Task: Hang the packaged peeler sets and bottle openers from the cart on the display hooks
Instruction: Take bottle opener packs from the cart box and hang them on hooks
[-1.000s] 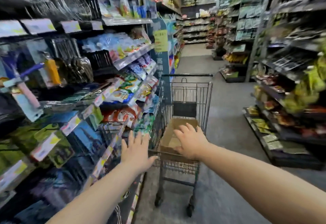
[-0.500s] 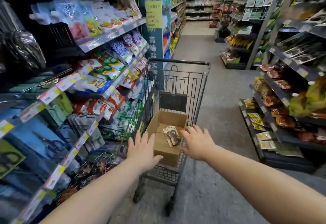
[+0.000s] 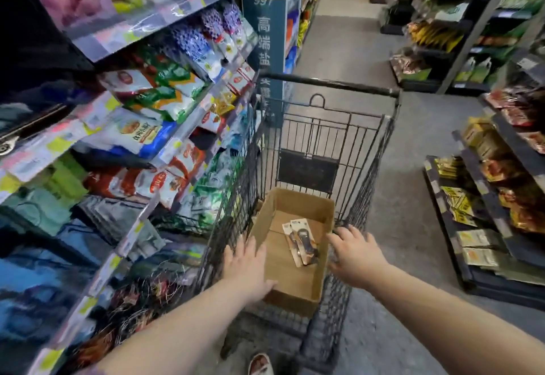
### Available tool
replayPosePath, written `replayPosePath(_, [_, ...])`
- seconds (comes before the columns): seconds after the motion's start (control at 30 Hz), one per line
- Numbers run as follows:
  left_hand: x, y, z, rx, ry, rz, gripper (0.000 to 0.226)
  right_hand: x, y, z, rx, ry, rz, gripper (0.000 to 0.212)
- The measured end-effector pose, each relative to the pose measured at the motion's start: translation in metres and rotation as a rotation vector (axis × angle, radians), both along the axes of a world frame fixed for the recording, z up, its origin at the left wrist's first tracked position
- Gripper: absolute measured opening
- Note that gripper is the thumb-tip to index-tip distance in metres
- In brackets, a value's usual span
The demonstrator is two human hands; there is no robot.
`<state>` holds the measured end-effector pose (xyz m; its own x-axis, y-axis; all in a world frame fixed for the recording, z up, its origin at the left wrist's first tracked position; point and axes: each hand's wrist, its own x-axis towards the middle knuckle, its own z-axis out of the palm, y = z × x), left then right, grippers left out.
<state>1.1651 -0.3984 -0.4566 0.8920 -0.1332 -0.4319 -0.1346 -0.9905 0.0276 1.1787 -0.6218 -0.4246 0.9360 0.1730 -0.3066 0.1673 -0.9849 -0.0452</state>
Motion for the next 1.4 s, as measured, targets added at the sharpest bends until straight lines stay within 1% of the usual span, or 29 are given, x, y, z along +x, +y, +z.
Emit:
replayPosePath(0.17, [0.06,0.013,-0.028,0.012,0.065,-0.008,0.09,0.053,0.014,-0.04,-0.002,0.087,-0.018,0.065])
replayPosePath(0.33, [0.095,0.005,-0.067,0.005,0.132,-0.026,0.093,0.104,0.018,-0.083,-0.028,0.143,0.005,0.065])
replayPosePath(0.43, [0.115,-0.002,-0.096,-0.024,0.174,0.005,0.091,0.138,0.019,-0.114,-0.043,0.173,0.045,0.064])
replayPosePath(0.57, [0.142,-0.019,-0.144,-0.063,0.228,0.091,0.087,0.18,0.014,-0.166,-0.037,0.287,0.062,0.066])
replayPosePath(0.67, [0.161,-0.033,-0.184,-0.111,0.236,0.227,0.084,0.212,0.006,-0.203,-0.041,0.341,0.084,0.063])
replayPosePath(0.83, [0.187,-0.056,-0.256,-0.196,0.262,0.555,0.074,0.259,-0.003,-0.257,-0.025,0.428,0.075,0.049])
replayPosePath(1.0, [0.214,-0.071,-0.316,-0.268,0.4,0.835,0.07,0.293,-0.003,-0.308,-0.047,0.553,0.01,0.043])
replayPosePath(1.13, [0.228,-0.079,-0.35,-0.428,0.501,0.998,0.07,0.302,0.006,-0.343,-0.092,0.575,-0.07,0.044])
replayPosePath(1.2, [0.234,-0.086,-0.363,-0.546,0.495,1.094,0.064,0.304,0.008,-0.359,-0.094,0.596,-0.162,0.045])
replayPosePath(1.27, [0.242,-0.091,-0.373,-0.622,0.474,1.192,0.057,0.305,0.008,-0.374,-0.05,0.61,-0.267,0.049])
replayPosePath(1.4, [0.259,-0.099,-0.385,-0.611,0.434,1.355,0.046,0.31,0.003,-0.39,0.05,0.614,-0.437,0.063])
